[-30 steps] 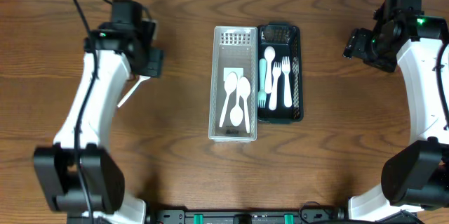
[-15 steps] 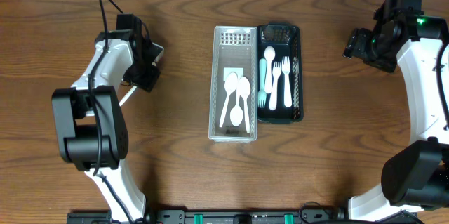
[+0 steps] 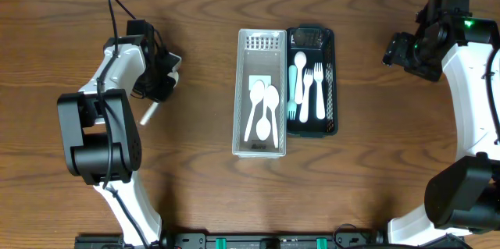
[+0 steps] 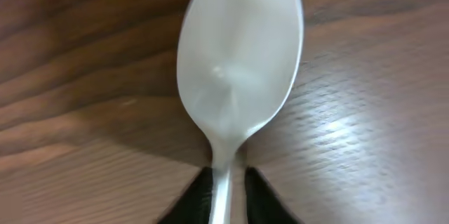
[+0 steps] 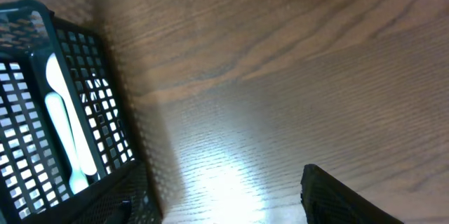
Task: Pack container
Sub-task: 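Grasp the last white spoon with left gripper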
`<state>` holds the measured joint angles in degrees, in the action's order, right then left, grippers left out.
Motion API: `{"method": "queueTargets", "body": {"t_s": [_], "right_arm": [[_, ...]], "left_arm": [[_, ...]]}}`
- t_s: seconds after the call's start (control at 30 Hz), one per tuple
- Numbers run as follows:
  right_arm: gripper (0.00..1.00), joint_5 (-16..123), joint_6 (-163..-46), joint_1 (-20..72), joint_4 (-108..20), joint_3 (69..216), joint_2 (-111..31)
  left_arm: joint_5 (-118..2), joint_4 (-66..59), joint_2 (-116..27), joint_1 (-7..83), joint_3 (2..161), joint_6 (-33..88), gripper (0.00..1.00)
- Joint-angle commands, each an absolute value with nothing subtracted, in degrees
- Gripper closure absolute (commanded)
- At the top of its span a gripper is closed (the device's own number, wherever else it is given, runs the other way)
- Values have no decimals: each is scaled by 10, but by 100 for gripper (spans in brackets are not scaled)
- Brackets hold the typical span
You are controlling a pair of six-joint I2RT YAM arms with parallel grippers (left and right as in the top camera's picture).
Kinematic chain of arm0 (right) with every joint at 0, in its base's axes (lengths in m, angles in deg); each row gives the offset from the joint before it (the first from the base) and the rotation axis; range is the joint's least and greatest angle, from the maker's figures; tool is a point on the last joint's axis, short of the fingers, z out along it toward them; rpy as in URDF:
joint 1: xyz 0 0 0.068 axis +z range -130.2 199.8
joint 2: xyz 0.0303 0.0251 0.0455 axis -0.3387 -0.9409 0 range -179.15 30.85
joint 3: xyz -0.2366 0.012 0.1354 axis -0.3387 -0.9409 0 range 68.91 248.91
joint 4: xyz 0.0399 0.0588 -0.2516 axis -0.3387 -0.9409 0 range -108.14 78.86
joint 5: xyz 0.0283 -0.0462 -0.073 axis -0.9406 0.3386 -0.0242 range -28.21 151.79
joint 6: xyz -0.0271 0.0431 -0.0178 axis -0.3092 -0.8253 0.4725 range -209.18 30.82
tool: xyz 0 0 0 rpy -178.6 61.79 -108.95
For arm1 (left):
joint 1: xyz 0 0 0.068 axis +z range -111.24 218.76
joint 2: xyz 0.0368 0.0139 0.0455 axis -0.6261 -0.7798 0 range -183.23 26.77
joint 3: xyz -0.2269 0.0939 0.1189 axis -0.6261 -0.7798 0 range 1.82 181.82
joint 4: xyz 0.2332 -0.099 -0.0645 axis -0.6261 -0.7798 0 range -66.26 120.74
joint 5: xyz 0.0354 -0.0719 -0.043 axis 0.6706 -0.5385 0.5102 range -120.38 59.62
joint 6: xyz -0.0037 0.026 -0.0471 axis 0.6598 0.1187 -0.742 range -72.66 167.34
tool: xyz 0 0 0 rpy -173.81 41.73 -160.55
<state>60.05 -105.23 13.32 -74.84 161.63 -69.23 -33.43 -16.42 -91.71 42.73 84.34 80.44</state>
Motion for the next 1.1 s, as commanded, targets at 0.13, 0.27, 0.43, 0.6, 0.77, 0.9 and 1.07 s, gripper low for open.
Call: {"method": "queueTargets", "body": {"t_s": [0.13, 0.27, 0.43, 0.6, 0.77, 0.9, 1.07], "right_arm": [[28, 603, -1048, 131, -759, 1620, -692], [29, 603, -1048, 131, -763, 1620, -692], [29, 603, -1048, 131, -768, 1620, -692], [30, 603, -1048, 131, -768, 1620, -692], [29, 603, -1048, 131, -767, 1620, -692], [29, 603, -1047, 131, -767, 1620, -692], [29, 603, -1047, 131, -765, 1620, -692]], "left_arm": [[-388, -192, -923, 429, 838, 805, 88], [-388, -202, -923, 429, 838, 805, 73], [-388, -201, -926, 429, 838, 798, 71], [-387, -200, -931, 429, 834, 770, 72], [-362, -197, -931, 429, 820, 752, 75], [-337, -190, -931, 429, 818, 725, 75], [-338, -193, -931, 428, 818, 688, 94]]}}
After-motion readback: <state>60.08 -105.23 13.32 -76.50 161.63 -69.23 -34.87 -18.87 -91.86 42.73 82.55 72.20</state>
